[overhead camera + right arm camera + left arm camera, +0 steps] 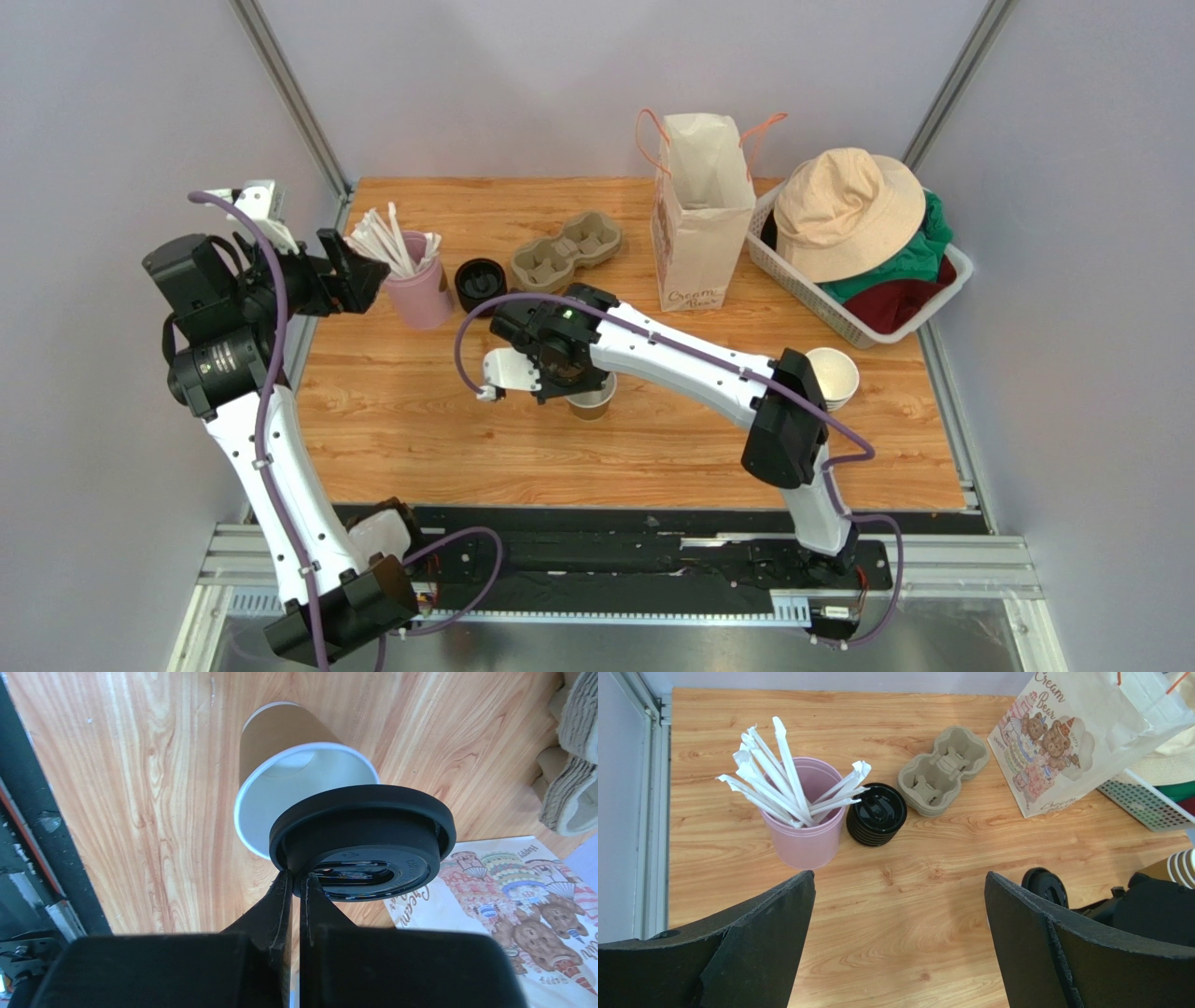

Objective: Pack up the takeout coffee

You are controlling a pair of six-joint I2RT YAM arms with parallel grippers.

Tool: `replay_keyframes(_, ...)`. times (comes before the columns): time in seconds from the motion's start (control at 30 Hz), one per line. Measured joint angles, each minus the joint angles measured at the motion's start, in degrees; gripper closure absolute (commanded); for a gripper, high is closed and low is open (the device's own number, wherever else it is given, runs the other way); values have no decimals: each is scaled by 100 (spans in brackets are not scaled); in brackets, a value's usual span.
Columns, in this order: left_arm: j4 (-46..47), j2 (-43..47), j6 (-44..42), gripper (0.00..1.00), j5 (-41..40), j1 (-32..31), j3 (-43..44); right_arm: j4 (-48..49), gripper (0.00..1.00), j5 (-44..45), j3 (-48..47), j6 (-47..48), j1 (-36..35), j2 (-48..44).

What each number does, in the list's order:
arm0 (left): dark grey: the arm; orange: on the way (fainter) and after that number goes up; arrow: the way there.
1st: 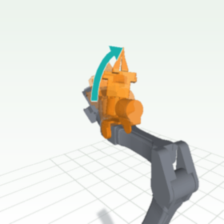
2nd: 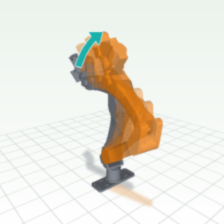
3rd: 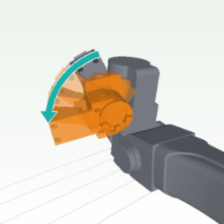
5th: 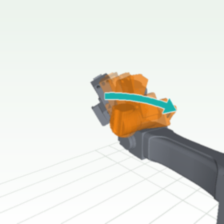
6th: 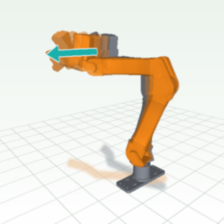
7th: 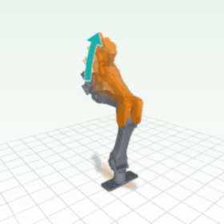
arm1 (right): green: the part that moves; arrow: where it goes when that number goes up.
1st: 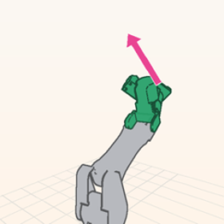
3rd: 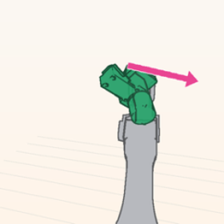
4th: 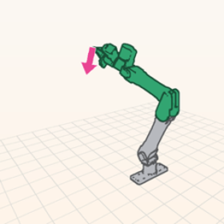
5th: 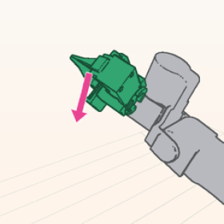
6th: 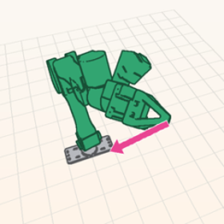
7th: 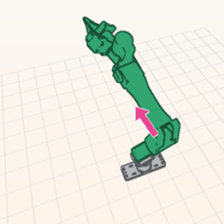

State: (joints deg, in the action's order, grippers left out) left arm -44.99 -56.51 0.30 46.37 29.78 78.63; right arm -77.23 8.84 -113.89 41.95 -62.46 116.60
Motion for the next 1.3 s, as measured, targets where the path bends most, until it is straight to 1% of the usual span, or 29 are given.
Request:
replay_keyframes(0.13, 31, 83, 22, 1, 15, 28, -118, 9, 100, 136, -92, 87, -48, 151)
replay_keyframes(0.43, 118, 133, 74, 1, 133, 74, -273, 9, 100, 149, -79, 129, -267, 157)
replay_keyframes(0.77, 243, 223, 129, 1, 229, 107, -428, -9, 100, 142, 402, 131, -310, 149)
replay_keyframes(1.3, 413, 271, 245, 1, 315, 144, -553, 7, 100, 264, 216, 144, -310, 26)
